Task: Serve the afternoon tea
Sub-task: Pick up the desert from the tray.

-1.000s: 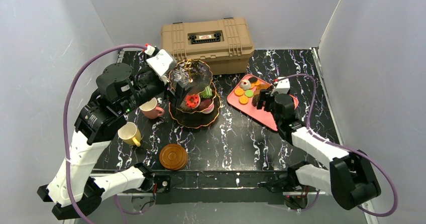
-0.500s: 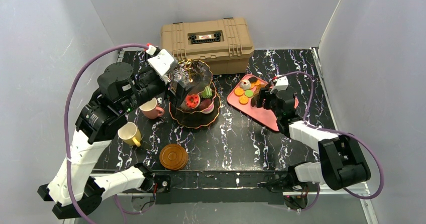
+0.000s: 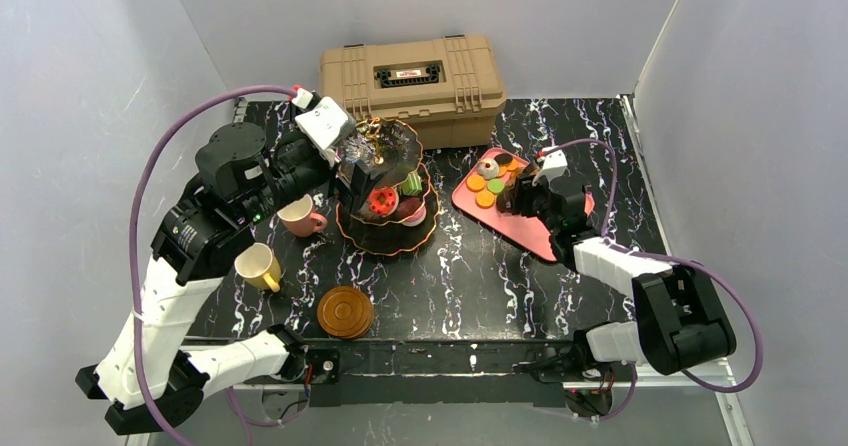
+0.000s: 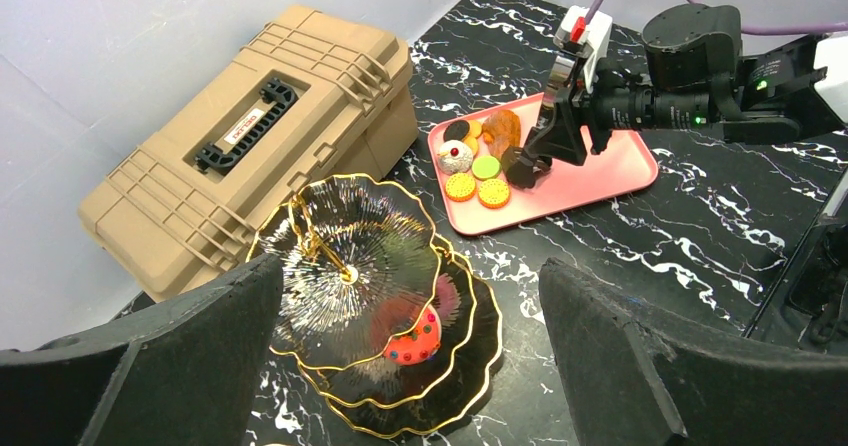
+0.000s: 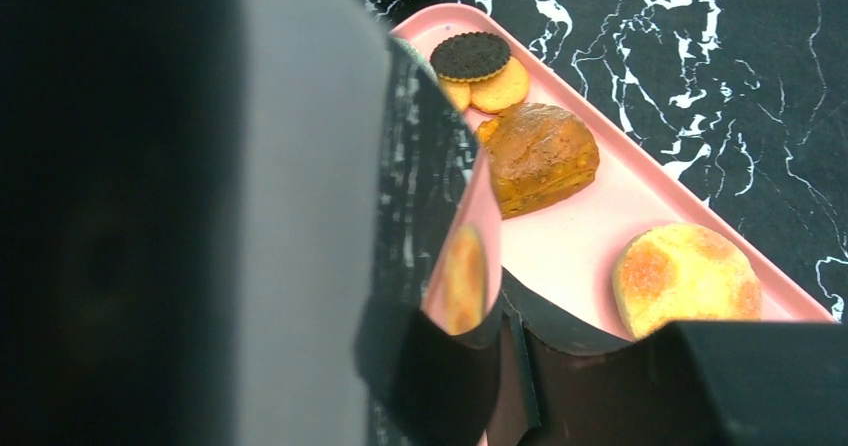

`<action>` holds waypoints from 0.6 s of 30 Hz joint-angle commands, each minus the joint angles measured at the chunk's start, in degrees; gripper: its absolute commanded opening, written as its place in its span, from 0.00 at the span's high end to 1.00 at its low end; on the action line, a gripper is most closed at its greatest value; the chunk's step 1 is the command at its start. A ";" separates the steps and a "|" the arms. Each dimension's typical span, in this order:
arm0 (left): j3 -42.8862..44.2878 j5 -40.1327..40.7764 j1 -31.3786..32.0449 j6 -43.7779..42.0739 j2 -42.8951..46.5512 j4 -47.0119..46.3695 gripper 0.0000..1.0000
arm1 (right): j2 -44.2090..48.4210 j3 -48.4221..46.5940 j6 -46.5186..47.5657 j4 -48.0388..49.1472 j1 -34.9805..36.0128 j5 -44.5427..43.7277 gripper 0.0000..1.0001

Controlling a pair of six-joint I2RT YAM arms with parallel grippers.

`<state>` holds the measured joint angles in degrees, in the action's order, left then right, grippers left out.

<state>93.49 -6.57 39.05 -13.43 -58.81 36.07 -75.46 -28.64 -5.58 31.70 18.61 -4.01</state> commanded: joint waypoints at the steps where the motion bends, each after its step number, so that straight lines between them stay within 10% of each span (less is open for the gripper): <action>1: 1.70 -0.46 -0.38 0.31 0.23 -0.12 0.02 | 2.85 -2.62 0.36 0.99 -0.07 1.47 0.66; 9: 1.49 -0.60 -0.38 0.34 0.31 -0.47 0.02 | 10.12 -2.40 -1.81 -3.52 3.04 2.04 0.71; 18: 1.33 -0.73 -0.41 0.41 0.44 -0.70 0.02 | 16.31 -1.49 -7.20 -5.90 23.35 -7.28 0.69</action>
<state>93.49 -6.66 39.05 -13.41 -58.83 36.05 -60.93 -28.71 -8.95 24.12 35.35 -6.24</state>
